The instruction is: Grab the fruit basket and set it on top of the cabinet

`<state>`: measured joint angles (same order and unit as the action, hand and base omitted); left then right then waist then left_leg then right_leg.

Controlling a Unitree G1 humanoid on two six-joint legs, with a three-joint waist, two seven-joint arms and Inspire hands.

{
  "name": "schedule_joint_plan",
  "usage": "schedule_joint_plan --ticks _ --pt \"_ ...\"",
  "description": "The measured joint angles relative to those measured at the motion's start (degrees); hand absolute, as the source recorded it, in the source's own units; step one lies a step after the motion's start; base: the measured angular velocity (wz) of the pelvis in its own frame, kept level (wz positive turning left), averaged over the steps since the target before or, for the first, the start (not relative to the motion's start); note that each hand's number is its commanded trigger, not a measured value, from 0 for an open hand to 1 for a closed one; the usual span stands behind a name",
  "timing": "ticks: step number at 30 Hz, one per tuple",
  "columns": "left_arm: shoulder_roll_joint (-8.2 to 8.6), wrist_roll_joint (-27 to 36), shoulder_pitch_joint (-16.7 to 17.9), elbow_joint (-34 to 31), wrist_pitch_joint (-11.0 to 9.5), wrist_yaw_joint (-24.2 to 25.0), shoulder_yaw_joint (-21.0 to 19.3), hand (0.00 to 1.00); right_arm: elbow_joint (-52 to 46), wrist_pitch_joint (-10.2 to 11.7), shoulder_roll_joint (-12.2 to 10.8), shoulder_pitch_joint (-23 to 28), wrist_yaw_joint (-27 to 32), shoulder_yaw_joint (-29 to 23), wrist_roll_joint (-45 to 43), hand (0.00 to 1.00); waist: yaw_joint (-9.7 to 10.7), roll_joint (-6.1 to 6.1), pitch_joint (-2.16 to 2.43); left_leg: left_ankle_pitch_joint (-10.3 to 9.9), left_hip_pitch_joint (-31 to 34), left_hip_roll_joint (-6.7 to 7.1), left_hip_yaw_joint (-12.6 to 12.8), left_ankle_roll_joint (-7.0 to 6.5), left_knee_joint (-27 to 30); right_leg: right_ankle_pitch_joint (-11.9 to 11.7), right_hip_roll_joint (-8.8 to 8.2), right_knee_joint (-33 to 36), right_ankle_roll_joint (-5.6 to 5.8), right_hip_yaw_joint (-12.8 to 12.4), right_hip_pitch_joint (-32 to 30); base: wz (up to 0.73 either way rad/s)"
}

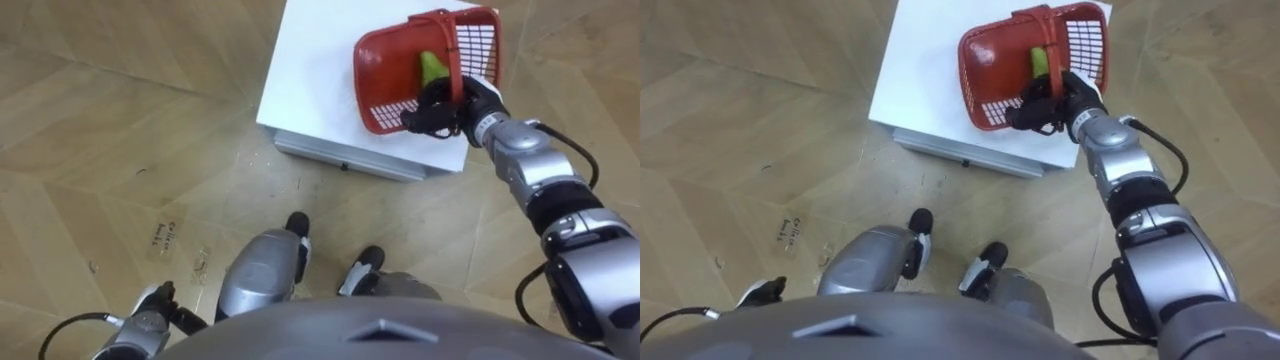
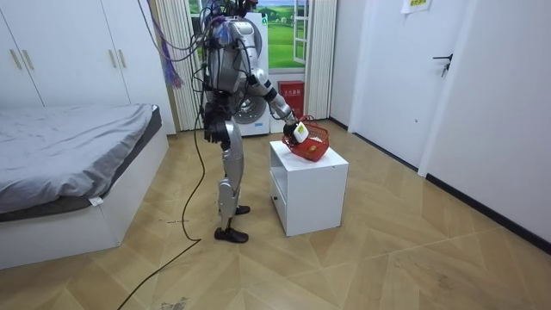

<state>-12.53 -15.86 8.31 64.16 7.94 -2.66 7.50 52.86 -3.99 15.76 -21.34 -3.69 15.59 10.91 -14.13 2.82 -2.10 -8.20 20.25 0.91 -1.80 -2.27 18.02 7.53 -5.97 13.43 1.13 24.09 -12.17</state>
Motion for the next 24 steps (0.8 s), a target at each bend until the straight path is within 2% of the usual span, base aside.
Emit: schedule_joint_plan --ticks 3,10,14,22,24 --pt "0.0 -0.06 0.29 0.0 0.03 0.01 -0.01 0.0 0.42 0.24 0.01 0.03 1.24 -0.12 0.03 0.0 -0.23 -0.04 -0.01 -0.02 -0.12 0.1 -0.04 -0.04 0.03 0.23 -0.17 0.32 0.24 0.15 0.02 0.0" --pt "0.05 0.03 0.46 -0.05 0.03 -0.21 -0.01 0.0 0.4 0.29 0.01 0.12 1.8 -0.13 0.41 0.0 -0.26 -0.25 0.02 -0.04 -0.44 0.06 0.31 -0.01 0.14 0.78 -0.38 1.05 -0.07 -0.03 -0.07 -0.02" --pt "0.1 -0.01 0.92 -0.16 0.03 -0.23 -0.08 0.0 -0.09 0.31 0.12 0.12 1.48 -0.16 0.87 0.0 -0.1 0.08 0.22 -0.05 -0.99 0.33 0.65 -0.03 -0.04 1.61 -0.93 2.05 -0.09 -0.23 -0.1 0.0" --pt "0.1 0.18 1.66 -0.59 0.18 -0.28 -0.57 0.0 -3.01 0.32 0.23 1.26 -1.22 -0.09 2.27 0.0 0.14 1.42 1.11 -0.04 -1.61 0.35 0.71 -0.05 -0.01 1.64 -0.99 2.23 -0.06 -0.25 0.47 0.0" --pt "0.13 0.1 1.66 -0.48 0.21 -0.28 -0.57 0.0 -4.42 0.33 0.25 2.18 -1.5 -0.09 2.29 0.0 0.56 1.58 1.17 -0.05 -2.14 0.34 0.68 -0.05 0.07 1.64 -0.98 2.15 -0.06 -0.07 1.16 0.04"
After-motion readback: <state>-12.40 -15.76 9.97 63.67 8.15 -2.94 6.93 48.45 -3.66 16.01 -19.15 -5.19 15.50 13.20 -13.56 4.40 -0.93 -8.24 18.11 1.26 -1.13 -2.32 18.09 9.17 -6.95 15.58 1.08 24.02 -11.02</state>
